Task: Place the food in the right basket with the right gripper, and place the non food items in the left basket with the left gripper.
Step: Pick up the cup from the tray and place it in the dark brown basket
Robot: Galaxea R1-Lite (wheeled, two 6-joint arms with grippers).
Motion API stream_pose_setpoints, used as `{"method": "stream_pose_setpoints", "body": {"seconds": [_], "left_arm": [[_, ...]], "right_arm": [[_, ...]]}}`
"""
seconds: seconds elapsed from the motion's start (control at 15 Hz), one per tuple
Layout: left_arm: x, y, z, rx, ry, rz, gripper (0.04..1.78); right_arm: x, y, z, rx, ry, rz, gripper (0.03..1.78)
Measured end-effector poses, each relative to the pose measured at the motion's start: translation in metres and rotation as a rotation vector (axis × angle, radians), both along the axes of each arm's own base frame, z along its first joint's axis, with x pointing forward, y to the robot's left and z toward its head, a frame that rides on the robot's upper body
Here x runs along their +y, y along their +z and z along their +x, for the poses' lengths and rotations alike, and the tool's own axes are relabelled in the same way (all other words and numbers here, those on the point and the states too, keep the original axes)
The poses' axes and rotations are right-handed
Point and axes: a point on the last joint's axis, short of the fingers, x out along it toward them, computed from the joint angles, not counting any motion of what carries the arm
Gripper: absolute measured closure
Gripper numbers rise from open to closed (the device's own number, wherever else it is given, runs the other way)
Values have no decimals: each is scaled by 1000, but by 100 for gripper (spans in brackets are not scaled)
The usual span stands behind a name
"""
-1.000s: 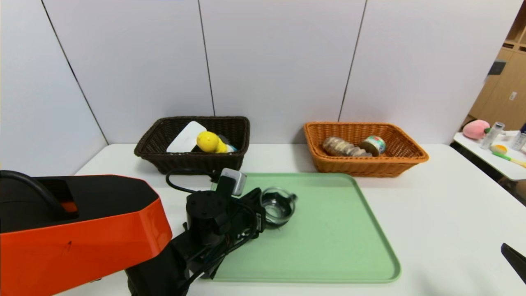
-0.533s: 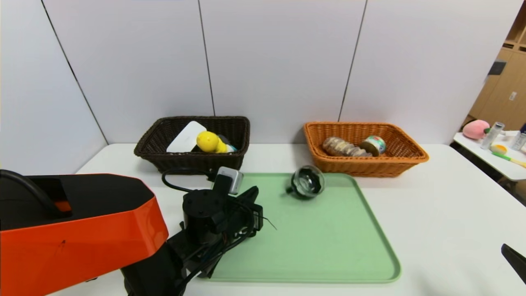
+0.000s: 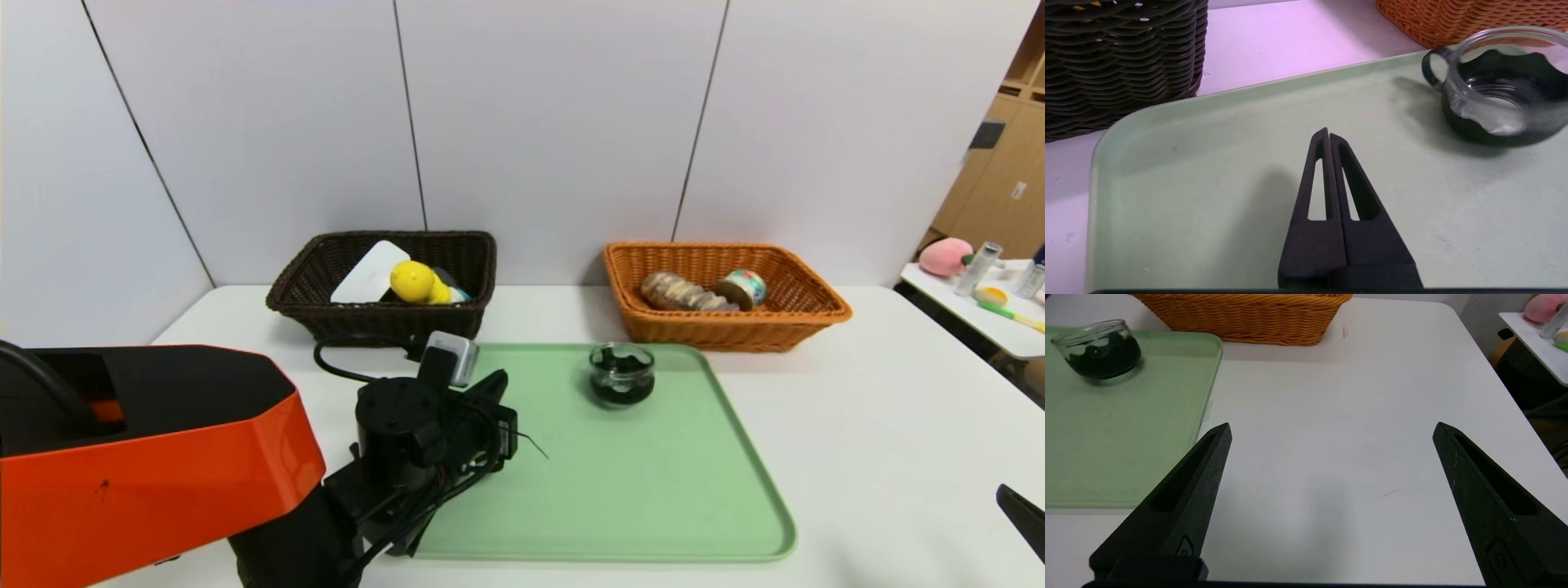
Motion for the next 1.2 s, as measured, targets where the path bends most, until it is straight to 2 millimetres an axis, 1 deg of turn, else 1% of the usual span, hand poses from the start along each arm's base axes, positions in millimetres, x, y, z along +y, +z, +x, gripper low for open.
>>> {"method": "stream_pose_setpoints", "body": {"seconds": [0.33, 0.4, 0.53, 0.67, 0.73, 0.93, 1.2], "left_arm": [[1, 3, -1, -34, 28, 49, 178], [1, 3, -1, -33, 29, 50, 170], [0, 1, -6, -24, 24, 56, 134], [-2, 2, -12, -18, 26, 56, 106], [-3, 3, -16, -18, 23, 54, 95], [-10, 8, -26, -29, 11, 44, 68], [-12, 14, -39, -32, -21, 41, 45]], "right_arm": [[0, -2, -2, -2, 4, 2, 11], [0, -3, -3, -6, 4, 3, 11], [0, -3, -4, -10, 4, 2, 11], [0, -3, -4, -13, 4, 1, 11], [0, -3, -5, -17, 6, 1, 11], [0, -2, -7, -30, 7, 1, 11], [0, -2, -9, -38, 9, 1, 11]]}}
